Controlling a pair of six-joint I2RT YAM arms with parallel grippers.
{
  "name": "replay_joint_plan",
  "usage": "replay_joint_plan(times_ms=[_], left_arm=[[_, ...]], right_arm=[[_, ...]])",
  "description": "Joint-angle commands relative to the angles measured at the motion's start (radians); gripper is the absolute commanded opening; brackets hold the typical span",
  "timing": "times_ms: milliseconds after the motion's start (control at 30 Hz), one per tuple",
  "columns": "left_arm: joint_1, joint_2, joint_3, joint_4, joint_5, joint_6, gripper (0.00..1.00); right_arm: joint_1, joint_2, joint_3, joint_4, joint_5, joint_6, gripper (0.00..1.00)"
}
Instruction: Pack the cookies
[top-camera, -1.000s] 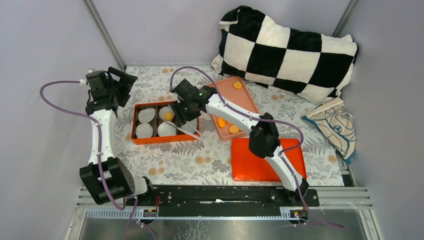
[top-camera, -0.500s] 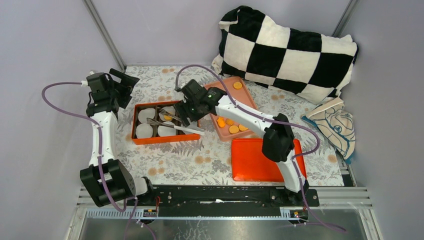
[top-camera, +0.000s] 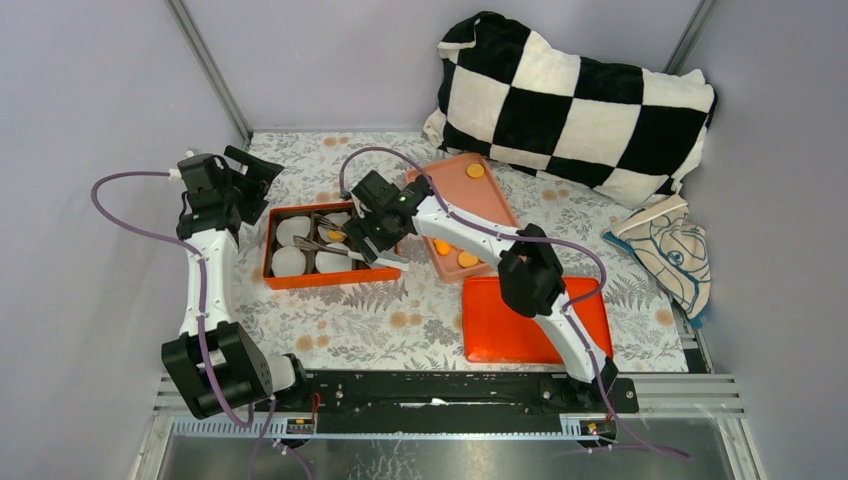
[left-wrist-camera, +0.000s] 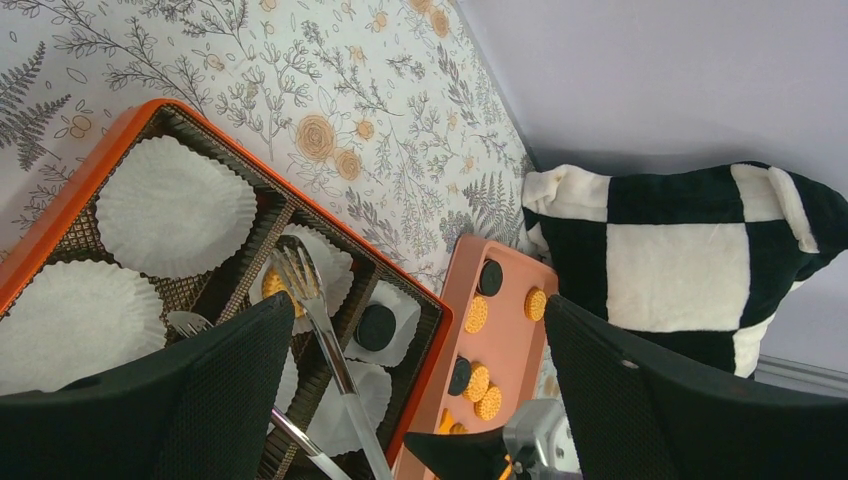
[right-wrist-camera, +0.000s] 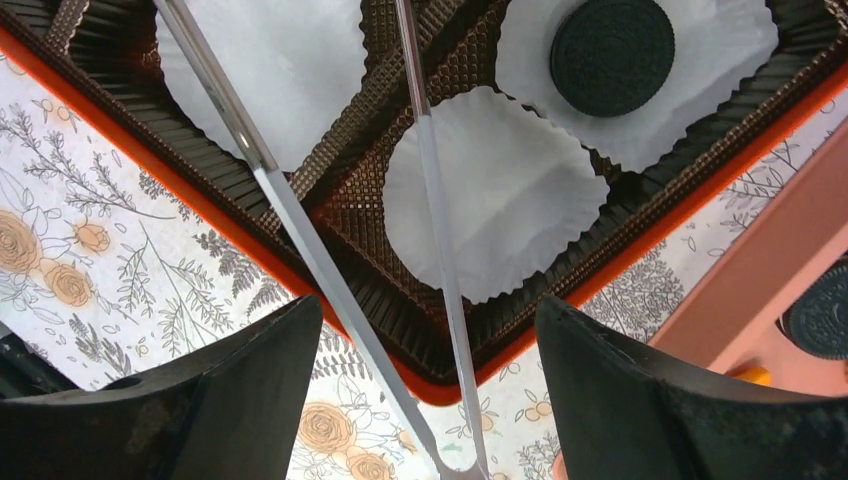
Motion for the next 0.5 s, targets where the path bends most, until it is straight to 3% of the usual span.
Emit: replay_joint_plan(times_ms=[0,333,467], left_arm=[[0.006,-0.013,-0.018,0.031,0.020,0.023,0.99],[0.006,-0.007,-0.030,0.029,0.017,0.031,0.99],[0.006,-0.009,-0.029,0.025,0.010,0.039,0.99]], right_arm=[[0.009,0.057,0.088,-0.029,-0.040,-0.036,0.86],[0.009,0.129,0.116,-0.013,-0.098,-0.036,0.82],[0.009,0.125,0.117,-0.012,-0.095,-0.037,0.65]])
